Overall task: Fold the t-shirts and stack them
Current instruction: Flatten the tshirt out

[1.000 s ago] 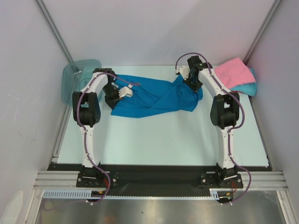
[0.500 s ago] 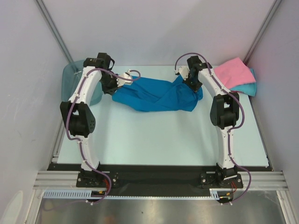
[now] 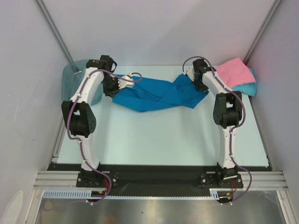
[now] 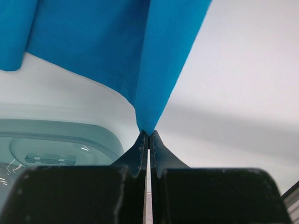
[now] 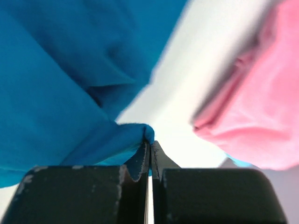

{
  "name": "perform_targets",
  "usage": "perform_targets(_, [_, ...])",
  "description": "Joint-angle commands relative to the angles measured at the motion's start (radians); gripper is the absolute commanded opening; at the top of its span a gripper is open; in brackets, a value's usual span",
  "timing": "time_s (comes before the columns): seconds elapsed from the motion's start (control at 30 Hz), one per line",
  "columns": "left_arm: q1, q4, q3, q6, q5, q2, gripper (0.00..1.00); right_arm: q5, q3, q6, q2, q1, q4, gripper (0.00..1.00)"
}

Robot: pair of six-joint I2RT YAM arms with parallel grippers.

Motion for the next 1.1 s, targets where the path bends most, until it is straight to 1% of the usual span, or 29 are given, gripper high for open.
perform_targets(0.0, [-0.02, -0.007, 0.013, -0.018, 0.016, -0.022, 0.0, 0.116, 0.013, -0.021, -0.072, -0.01, 0.112, 0.0])
perform_targets(0.03, [-0.022, -0.006, 0.015, -0.018, 0.016, -0.024, 0.0, 0.113, 0.011, -0.024, -0.072, -0.01, 0.108, 0.01])
perform_targets(0.13, [-0.028, -0.004, 0.015, -0.025, 0.016, -0.018, 0.01, 0.092, 0.003, -0.021, -0.08, -0.005, 0.082, 0.32])
perform_targets(0.2, [-0.028, -0.004, 0.013, -0.028, 0.016, -0.018, 0.0, 0.081, -0.006, -0.022, -0.09, -0.002, 0.077, 0.38])
perform_targets(0.3, [-0.028, -0.003, 0.015, -0.032, 0.014, -0.015, 0.0, 0.066, -0.027, -0.03, -0.107, -0.008, 0.074, 0.4])
perform_targets(0.37, [-0.031, -0.001, 0.018, -0.034, 0.011, -0.015, 0.0, 0.044, -0.082, -0.05, -0.138, -0.016, 0.108, 0.4])
perform_targets(0.47, [-0.031, 0.0, 0.024, -0.038, 0.003, -0.013, 0.0, 0.038, -0.339, -0.186, -0.264, -0.022, 0.307, 0.4])
perform_targets(0.5, [-0.031, 0.0, 0.027, -0.04, -0.001, -0.013, 0.0, 0.038, -0.512, -0.286, -0.346, -0.023, 0.461, 0.4])
perform_targets(0.57, [-0.032, 0.0, 0.029, -0.043, -0.009, -0.013, 0.0, 0.003, -0.649, -0.399, -0.423, -0.036, 0.592, 0.42])
perform_targets(0.6, [-0.032, 0.0, 0.03, -0.044, -0.01, -0.013, 0.0, -0.017, -0.712, -0.483, -0.452, -0.042, 0.684, 0.42])
perform_targets(0.63, [-0.034, 0.0, 0.033, -0.047, -0.012, -0.012, 0.0, -0.06, -0.79, -0.514, -0.501, -0.046, 0.715, 0.43])
perform_targets(0.7, [-0.037, 0.0, 0.036, -0.055, -0.018, -0.013, 0.0, -0.095, -0.854, -0.569, -0.534, -0.06, 0.772, 0.43])
perform_targets(0.77, [-0.04, 0.0, 0.041, -0.063, -0.018, -0.012, 0.0, -0.123, -0.921, -0.642, -0.554, -0.068, 0.88, 0.43])
perform_targets(0.8, [-0.042, 0.0, 0.044, -0.066, -0.02, -0.012, 0.0, -0.126, -0.941, -0.665, -0.552, -0.071, 0.966, 0.43])
perform_targets(0.87, [-0.052, 0.0, 0.05, -0.077, -0.021, -0.009, 0.0, -0.144, -0.992, -0.728, -0.542, -0.075, 1.036, 0.43])
perform_targets(0.9, [-0.052, 0.0, 0.052, -0.081, -0.023, -0.007, 0.0, -0.155, -1.01, -0.746, -0.537, -0.079, 1.112, 0.43])
perform_targets(0.97, [-0.06, 0.002, 0.052, -0.092, -0.023, -0.009, 0.0, -0.195, -1.065, -0.812, -0.523, -0.088, 1.196, 0.43])
perform_targets(1.0, [-0.062, 0.002, 0.052, -0.095, -0.023, -0.01, 0.01, -0.21, -1.079, -0.836, -0.517, -0.092, 1.267, 0.44])
perform_targets(1.07, [-0.065, 0.003, 0.052, -0.101, -0.026, -0.009, 0.0, -0.268, -1.134, -0.904, -0.509, -0.105, 1.321, 0.45])
